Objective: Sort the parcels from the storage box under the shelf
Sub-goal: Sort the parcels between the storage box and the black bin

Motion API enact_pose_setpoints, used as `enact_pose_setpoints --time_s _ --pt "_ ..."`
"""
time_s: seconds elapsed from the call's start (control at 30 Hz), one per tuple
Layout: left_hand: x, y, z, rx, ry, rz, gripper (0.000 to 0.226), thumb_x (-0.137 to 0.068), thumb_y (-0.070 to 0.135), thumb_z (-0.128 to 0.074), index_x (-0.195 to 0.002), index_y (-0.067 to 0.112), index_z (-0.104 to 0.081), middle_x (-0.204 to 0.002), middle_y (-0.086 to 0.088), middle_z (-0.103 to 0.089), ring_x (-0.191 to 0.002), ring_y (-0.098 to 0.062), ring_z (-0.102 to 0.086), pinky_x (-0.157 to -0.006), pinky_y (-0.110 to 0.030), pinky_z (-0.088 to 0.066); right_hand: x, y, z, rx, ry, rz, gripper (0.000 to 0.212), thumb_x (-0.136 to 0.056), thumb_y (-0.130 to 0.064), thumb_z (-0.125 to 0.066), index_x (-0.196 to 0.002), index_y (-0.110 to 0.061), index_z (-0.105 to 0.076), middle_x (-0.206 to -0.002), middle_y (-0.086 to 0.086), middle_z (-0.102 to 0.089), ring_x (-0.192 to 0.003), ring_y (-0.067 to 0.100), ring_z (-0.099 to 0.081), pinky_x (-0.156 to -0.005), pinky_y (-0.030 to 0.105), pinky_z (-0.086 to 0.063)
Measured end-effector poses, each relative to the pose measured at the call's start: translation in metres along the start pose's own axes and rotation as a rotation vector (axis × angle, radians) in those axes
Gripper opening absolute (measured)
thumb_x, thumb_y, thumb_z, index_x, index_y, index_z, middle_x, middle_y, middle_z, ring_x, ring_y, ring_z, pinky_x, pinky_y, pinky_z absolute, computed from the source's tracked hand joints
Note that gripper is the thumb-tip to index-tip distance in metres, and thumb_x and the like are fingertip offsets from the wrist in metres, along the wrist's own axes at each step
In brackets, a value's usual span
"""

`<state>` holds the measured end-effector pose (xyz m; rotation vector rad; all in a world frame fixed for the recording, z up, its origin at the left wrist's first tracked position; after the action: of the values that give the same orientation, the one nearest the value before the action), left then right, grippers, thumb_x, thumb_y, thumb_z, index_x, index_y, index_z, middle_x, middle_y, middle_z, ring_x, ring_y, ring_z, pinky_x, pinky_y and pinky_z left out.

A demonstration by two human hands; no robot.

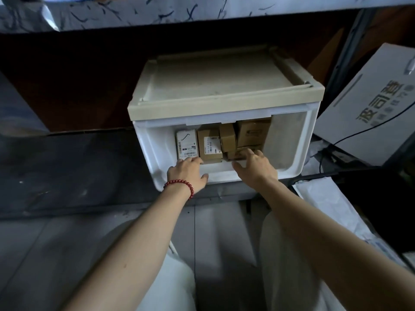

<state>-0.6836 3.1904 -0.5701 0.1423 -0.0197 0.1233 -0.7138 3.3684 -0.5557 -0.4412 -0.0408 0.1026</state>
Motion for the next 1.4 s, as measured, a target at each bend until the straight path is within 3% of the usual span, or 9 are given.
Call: enact_pose_setpoints --time_s 0.13,0.47,0.73,0.83,0.93,1.03,1.27,1.4 --pt "-0.028 -0.007 0.0 0.139 0.018 0.051 0.048 -0.092 0.045 -0.05 -0.136 0.027 -0.041 -0.135 0.0 -0.051 -0.12 -0.023 -0.049 -0.088 -0.039 -0.051 -0.017 0.001 -0.012 0.019 -0.018 0.001 0.057 -0.095 -0.043 -0.049 -0.142 -0.015 -0.033 -0.141 0.01 -0.037 -0.128 0.03 -0.039 -0.091 0.04 -0.044" --pt "-0.105 0.011 -0.03 0.037 0.086 -0.007 0.052 -0.092 0.042 -0.05 -0.139 0.024 -0.038 -0.134 -0.007 -0.051 -0.119 -0.029 -0.048 -0.085 -0.043 -0.05 -0.091 0.013 -0.058 -0.08 -0.037 -0.064 0.062 -0.093 -0.042 -0.053 -0.141 -0.011 -0.029 -0.145 0.014 -0.03 -0.129 0.034 -0.038 -0.097 0.044 -0.04" --pt "-0.151 0.005 -0.063 0.094 0.057 0.08 0.054 -0.092 0.036 -0.055 -0.14 0.023 -0.035 -0.134 -0.01 -0.05 -0.123 -0.034 -0.044 -0.088 -0.046 -0.046 -0.138 0.025 -0.072 -0.188 0.062 -0.025 0.065 -0.091 -0.037 -0.057 -0.145 -0.015 -0.027 -0.143 0.01 -0.031 -0.126 0.032 -0.039 -0.092 0.043 -0.043" --pt "-0.161 0.009 -0.075 0.17 0.063 0.15 0.055 -0.092 0.036 -0.055 -0.142 0.023 -0.034 -0.135 -0.011 -0.05 -0.123 -0.035 -0.045 -0.092 -0.049 -0.043 -0.148 0.031 -0.079 -0.243 0.042 -0.027 0.068 -0.089 -0.035 -0.059 -0.146 -0.015 -0.027 -0.144 0.01 -0.03 -0.128 0.032 -0.038 -0.098 0.044 -0.041" --pt "-0.175 0.022 -0.082 0.364 0.056 0.146 0.059 -0.093 0.033 -0.055 -0.145 0.024 -0.03 -0.135 -0.011 -0.05 -0.122 -0.034 -0.048 -0.09 -0.041 -0.045 -0.158 0.035 -0.084 -0.311 0.046 -0.034 0.066 -0.09 -0.031 -0.059 -0.146 -0.013 -0.028 -0.145 0.012 -0.031 -0.129 0.031 -0.037 -0.103 0.04 -0.037" --pt "-0.187 0.039 -0.086 0.527 0.044 0.088 0.066 -0.09 0.032 -0.057 -0.148 0.027 -0.026 -0.144 -0.005 -0.044 -0.129 -0.03 -0.044 -0.103 -0.042 -0.041 -0.163 0.034 -0.09 -0.369 0.041 -0.035 0.06 -0.092 -0.025 -0.056 -0.145 -0.013 -0.031 -0.143 0.014 -0.033 -0.128 0.032 -0.038 -0.103 0.038 -0.036" --pt "-0.193 0.05 -0.092 0.78 0.062 0.193 0.067 -0.088 0.026 -0.062 -0.145 0.016 -0.029 -0.137 -0.007 -0.051 -0.124 -0.025 -0.05 -0.101 -0.034 -0.044 -0.159 0.032 -0.09 -0.587 -0.031 -0.037 0.047 -0.096 -0.017 -0.049 -0.141 -0.018 -0.036 -0.136 0.009 -0.051 -0.122 0.025 -0.05 -0.091 0.026 -0.041" --pt "-0.186 0.046 -0.084 0.843 0.043 0.228 0.065 -0.089 0.038 -0.061 -0.143 0.014 -0.033 -0.133 -0.006 -0.053 -0.119 -0.024 -0.053 -0.092 -0.026 -0.043 -0.153 0.027 -0.09 -0.689 -0.08 -0.038 0.045 -0.097 -0.018 -0.044 -0.141 -0.022 -0.035 -0.136 0.006 -0.051 -0.115 0.018 -0.052 -0.066 0.005 -0.04"
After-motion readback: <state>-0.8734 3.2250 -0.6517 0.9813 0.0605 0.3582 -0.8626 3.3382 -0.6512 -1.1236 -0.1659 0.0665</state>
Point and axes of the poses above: each hand's wrist, its own x-axis away from the middle knuckle, its own z-axis out of the back of the hand, y = z × x, the point moved 3 cm from there along -x, towards the middle knuckle
